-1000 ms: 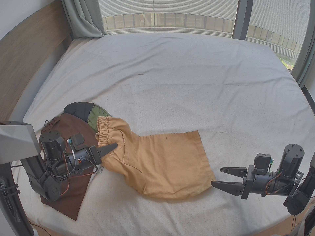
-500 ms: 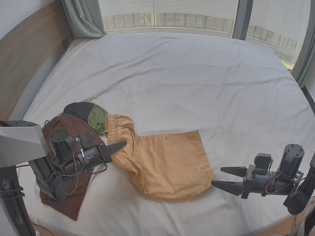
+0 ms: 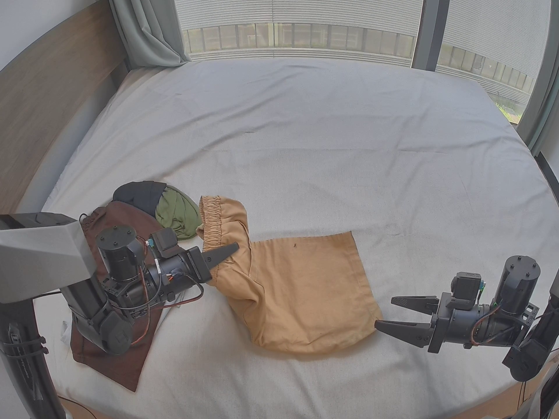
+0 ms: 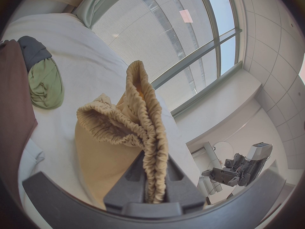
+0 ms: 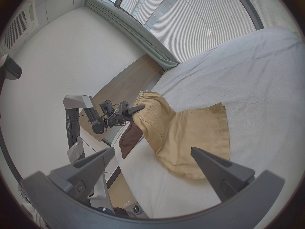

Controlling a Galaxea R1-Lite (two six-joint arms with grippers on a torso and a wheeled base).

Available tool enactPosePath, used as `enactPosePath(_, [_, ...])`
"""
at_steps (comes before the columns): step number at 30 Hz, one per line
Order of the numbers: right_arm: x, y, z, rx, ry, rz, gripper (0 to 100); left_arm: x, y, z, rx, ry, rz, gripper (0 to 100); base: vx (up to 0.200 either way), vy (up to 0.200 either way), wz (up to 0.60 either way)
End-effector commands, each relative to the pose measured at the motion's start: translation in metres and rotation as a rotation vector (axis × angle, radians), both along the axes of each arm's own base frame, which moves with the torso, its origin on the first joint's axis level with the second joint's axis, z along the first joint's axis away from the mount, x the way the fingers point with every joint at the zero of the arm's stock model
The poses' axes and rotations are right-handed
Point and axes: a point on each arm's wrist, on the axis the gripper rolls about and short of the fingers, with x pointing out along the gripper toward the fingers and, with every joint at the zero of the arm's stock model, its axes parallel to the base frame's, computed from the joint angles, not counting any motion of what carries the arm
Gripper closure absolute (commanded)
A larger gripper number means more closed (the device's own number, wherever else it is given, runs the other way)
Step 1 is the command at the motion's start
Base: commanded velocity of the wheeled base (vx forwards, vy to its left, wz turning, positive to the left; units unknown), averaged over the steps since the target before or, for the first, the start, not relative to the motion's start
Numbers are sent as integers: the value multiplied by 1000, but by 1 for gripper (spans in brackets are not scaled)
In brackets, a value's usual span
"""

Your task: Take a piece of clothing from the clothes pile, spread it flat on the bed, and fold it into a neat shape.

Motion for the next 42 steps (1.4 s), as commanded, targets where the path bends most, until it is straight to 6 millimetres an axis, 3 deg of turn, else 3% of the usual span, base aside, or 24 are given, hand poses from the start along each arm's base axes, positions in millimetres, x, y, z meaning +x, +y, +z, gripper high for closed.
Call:
enactPosePath(1, [0, 0, -1, -1, 3, 1, 0, 1, -7, 0, -7, -5, -19, 100, 0, 0, 0])
enactPosePath(9, [1, 0, 0, 1, 0, -1, 0, 6, -20, -5, -13, -1, -52, 100, 0, 0, 0])
enactPosePath(22, [6, 1, 3, 13, -19, -11, 0, 10, -47, 3, -102, 23, -113, 100, 0, 0, 0])
enactPosePath(42, [14, 0, 9, 27, -50, -41, 0, 24, -96, -36, -98, 70, -207, 100, 0, 0, 0])
